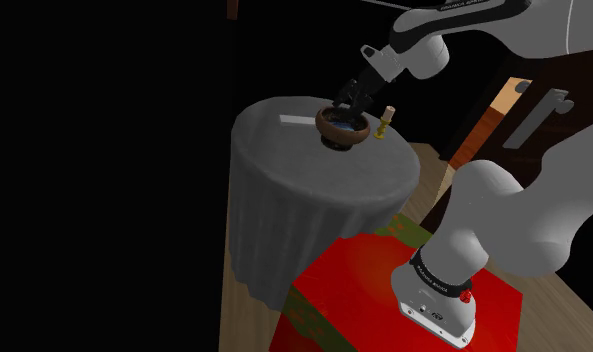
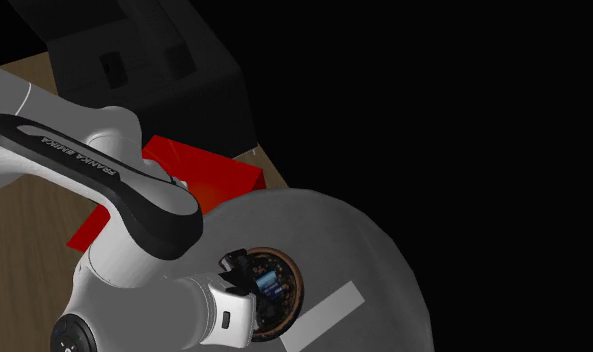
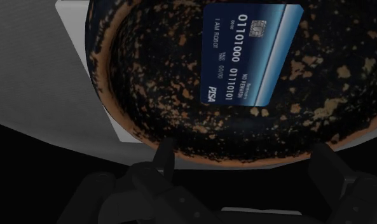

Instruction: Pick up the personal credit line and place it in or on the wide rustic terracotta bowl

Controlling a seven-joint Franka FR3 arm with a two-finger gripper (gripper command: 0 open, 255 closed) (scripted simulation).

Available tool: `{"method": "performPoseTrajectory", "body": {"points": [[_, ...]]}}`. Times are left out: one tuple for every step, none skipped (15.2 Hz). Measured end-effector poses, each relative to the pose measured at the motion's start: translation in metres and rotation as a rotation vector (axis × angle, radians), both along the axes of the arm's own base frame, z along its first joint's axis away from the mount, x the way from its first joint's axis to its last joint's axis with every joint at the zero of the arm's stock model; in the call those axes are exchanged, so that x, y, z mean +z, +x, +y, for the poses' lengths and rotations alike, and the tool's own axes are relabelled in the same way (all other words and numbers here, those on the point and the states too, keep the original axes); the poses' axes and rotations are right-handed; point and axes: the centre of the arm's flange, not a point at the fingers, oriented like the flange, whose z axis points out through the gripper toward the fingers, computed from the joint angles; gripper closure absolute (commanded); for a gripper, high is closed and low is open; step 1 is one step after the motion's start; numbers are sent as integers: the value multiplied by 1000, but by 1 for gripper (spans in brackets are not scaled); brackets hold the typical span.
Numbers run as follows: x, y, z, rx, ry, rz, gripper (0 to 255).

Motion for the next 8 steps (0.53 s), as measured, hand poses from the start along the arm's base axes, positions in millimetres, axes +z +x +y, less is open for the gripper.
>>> {"method": "performPoseTrajectory", "body": {"points": [[0, 0, 0, 0, 0, 0, 0], [0, 0, 0, 0, 0, 0, 0], [5, -3, -3, 0, 0, 0, 0], [15, -8, -7, 0, 0, -1, 0], [25, -10, -14, 0, 0, -1, 0], [34, -13, -17, 0, 0, -1, 0], [38, -15, -19, 0, 0, -1, 0], [39, -15, -20, 0, 0, -1, 0]]}}
